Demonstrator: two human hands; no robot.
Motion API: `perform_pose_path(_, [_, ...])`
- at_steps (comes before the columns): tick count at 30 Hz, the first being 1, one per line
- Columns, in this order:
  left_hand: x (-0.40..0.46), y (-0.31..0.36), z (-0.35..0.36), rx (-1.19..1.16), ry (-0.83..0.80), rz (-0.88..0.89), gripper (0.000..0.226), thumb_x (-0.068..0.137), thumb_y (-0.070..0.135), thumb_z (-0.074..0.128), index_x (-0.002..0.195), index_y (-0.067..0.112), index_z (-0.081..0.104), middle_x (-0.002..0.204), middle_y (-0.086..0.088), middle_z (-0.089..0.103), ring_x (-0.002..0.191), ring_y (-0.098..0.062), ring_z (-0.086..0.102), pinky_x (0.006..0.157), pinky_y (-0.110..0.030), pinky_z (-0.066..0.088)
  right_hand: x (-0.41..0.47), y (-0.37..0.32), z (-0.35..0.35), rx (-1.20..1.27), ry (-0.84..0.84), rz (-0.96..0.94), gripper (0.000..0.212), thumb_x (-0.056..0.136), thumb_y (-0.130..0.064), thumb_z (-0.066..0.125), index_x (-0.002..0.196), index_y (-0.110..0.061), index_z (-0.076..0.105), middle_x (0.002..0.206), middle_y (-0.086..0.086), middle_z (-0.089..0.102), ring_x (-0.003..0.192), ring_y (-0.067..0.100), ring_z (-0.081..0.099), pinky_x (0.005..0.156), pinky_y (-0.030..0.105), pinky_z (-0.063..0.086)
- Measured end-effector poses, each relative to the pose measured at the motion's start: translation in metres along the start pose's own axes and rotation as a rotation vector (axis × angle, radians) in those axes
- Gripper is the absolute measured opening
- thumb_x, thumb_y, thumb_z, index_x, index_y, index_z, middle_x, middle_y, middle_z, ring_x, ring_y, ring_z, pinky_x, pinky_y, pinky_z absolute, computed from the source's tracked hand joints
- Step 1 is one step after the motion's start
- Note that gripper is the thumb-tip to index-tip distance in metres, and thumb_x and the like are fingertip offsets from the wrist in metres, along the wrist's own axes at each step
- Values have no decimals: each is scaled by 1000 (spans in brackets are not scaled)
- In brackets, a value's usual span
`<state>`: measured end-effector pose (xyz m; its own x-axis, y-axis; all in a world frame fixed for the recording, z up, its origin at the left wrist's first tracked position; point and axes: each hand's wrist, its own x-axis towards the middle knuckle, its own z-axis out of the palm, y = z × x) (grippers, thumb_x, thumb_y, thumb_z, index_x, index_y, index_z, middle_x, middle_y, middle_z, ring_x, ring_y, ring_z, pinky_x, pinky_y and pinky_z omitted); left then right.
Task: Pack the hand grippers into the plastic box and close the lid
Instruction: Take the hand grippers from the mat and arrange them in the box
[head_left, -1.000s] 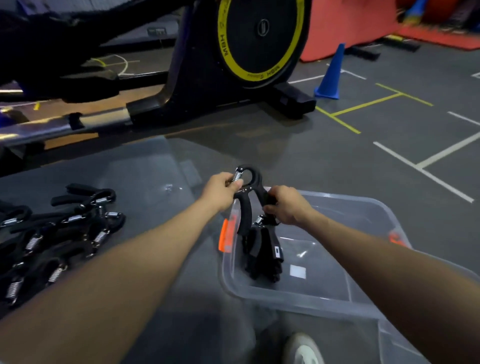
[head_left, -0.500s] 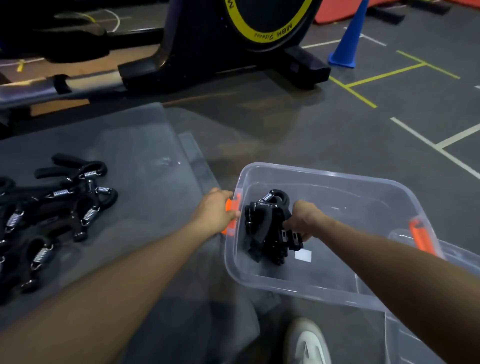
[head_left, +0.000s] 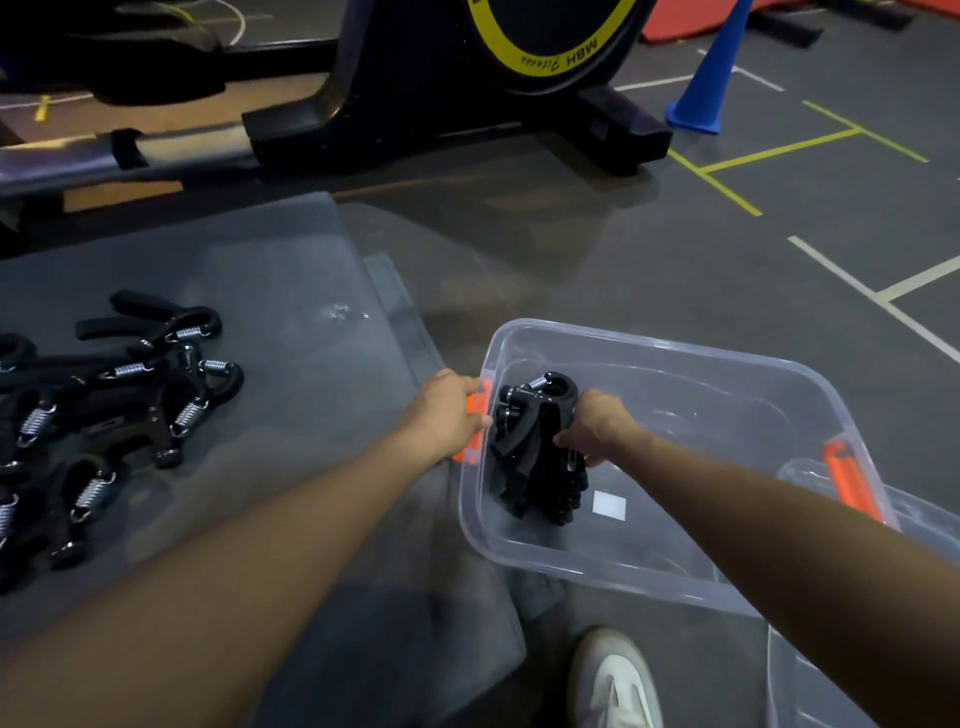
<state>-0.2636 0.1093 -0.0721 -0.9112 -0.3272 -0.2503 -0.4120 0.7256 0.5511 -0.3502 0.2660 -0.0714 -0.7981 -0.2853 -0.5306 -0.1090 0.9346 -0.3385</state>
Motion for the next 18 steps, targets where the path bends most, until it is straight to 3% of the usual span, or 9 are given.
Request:
perform_pose_path(4, [-3,4,1,11,-13,-16,36,83,20,67,119,12,62,110,-17,55,107,-33,54,93,-36,44,-3,-2,-4,-25,39,11,31,85,-6,56,58,-10,42,82,13,60,84,35,70,74,40,59])
perform_pose_path(7, [-6,7,0,7,-4,-38,36,85,20,65,119,8,60,114,-17,52,108,-33,54,93,-36,45,-4,-1,0,-35,51,7,32,86,-9,53,58,-12,38,88,14,60,97,36,68,80,39,56])
perform_pose_path(11, [-6,9,0,16,-13,-23,35,89,18,61,123,13,60,118,-16,48,106,-33,55,95,-36,47,0,-2,4,-30,84,11,30,86,-10,50,59,-13,36,84,12,55,97,36,68,78,39,55])
perform_pose_path(15, [-3,8,1,27,-9,-29,33,88,19,61,120,9,60,119,-17,49,108,-33,55,97,-35,45,1,-1,3,-62,66,4,4,85,-9,56,84,-5,54,102,20,66,100,36,67,82,40,56])
perform_pose_path(16, [-3,8,0,24,-13,-30,33,88,18,62,119,9,61,119,-17,49,108,-33,55,96,-36,46,2,0,3,-74,64,3,8,86,-9,57,91,-3,58,106,21,66,100,37,67,83,40,56])
perform_pose_path(18, [-2,9,0,15,-21,-31,34,87,18,63,121,12,61,117,-17,52,107,-33,56,92,-36,48,1,-2,0,-95,53,-5,7,87,-9,56,83,-3,55,99,20,65,101,37,66,82,39,56])
